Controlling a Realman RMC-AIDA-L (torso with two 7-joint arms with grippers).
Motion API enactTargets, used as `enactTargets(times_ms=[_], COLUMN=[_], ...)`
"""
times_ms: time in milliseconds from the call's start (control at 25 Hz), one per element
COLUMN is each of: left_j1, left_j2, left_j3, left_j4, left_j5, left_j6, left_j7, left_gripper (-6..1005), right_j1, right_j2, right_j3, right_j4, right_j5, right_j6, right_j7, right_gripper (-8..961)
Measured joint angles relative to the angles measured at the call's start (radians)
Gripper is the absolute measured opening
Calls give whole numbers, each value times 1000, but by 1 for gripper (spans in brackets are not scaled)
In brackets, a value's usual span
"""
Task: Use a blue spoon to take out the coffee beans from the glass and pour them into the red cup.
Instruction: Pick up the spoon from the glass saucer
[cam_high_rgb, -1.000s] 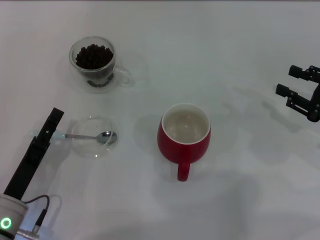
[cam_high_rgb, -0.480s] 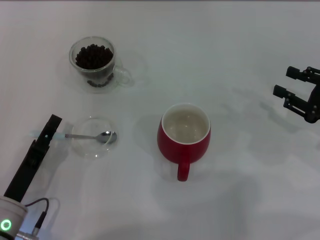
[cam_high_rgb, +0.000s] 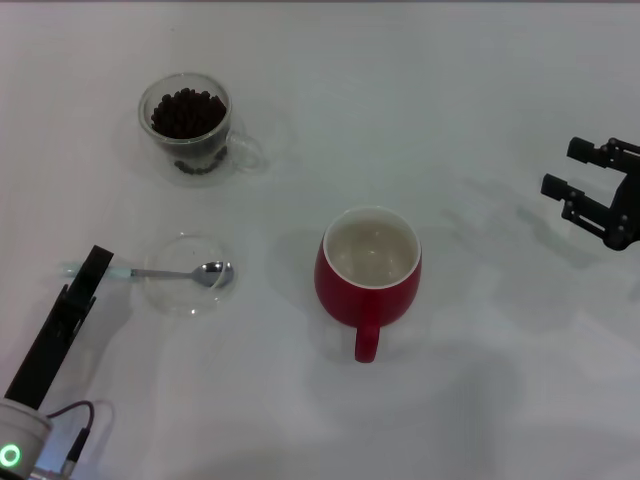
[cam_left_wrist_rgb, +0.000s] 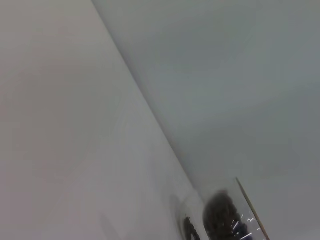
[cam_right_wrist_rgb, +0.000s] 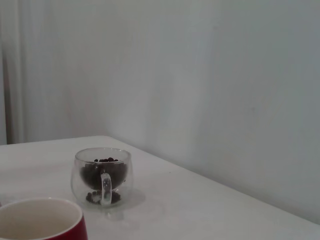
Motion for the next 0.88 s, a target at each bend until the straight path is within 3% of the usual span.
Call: enactTargets(times_ms=[160, 400, 880], left_j1=[7, 2, -5], left_j2=[0, 7, 18], left_j3=[0, 0, 0], left_j4=[0, -4, -71], left_j5=[-6, 1, 19], left_j6=[2, 21, 172], left_j7=[6, 34, 51], left_gripper=[179, 127, 125], right_j1=[0, 0, -4], right_j2=[4, 7, 21], right_j3=[-2, -4, -3], right_j4=[0, 0, -8], right_j5=[0, -1, -2], right_j6=[3, 3, -8], right_j7=[0, 0, 0], right_gripper=[544, 544, 543])
